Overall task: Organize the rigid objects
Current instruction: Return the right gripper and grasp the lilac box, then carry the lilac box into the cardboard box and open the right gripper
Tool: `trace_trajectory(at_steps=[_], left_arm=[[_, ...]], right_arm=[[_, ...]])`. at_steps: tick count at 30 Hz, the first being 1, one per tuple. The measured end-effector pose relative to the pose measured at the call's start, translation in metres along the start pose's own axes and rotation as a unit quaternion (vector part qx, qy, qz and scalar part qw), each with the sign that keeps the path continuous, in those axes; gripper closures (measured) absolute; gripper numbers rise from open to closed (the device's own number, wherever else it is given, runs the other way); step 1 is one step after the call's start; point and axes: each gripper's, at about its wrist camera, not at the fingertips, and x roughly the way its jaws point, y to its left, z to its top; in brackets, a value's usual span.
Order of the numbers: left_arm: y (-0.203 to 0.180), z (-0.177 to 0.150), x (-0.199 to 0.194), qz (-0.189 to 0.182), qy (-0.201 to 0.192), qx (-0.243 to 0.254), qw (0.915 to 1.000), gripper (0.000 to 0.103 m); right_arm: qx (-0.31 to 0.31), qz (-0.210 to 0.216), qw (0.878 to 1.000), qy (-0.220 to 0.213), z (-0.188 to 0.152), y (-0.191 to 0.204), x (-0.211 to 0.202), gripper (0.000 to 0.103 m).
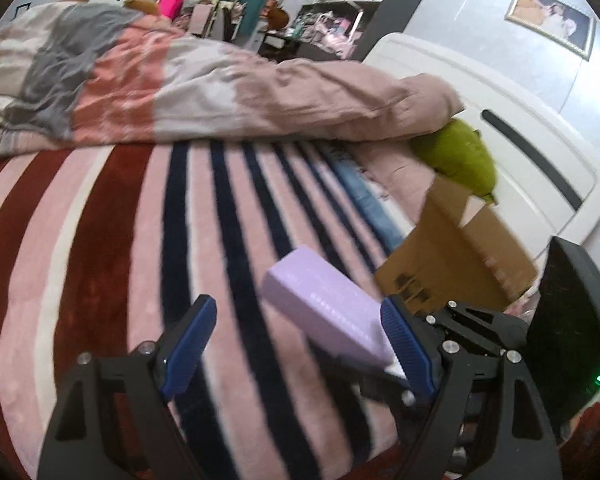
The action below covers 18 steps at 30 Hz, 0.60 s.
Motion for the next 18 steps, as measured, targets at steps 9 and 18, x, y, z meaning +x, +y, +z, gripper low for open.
trace_trajectory(at_steps=[9,18], left_arm=[[-0.069,0.048,-0.003,-0.099,-0.013,0.003,0.9950,0.037],[-0.161,0.073,0.057,-0.122,0.028,0.050,0.9909,0.041]], right_arm=[[-0.032,0.032,0.996,-0.075,0.034,-0.022,-0.078,0.070],[0.021,0.000,0.997,-0.079,0.016,-0.105,-0.124,0.071]])
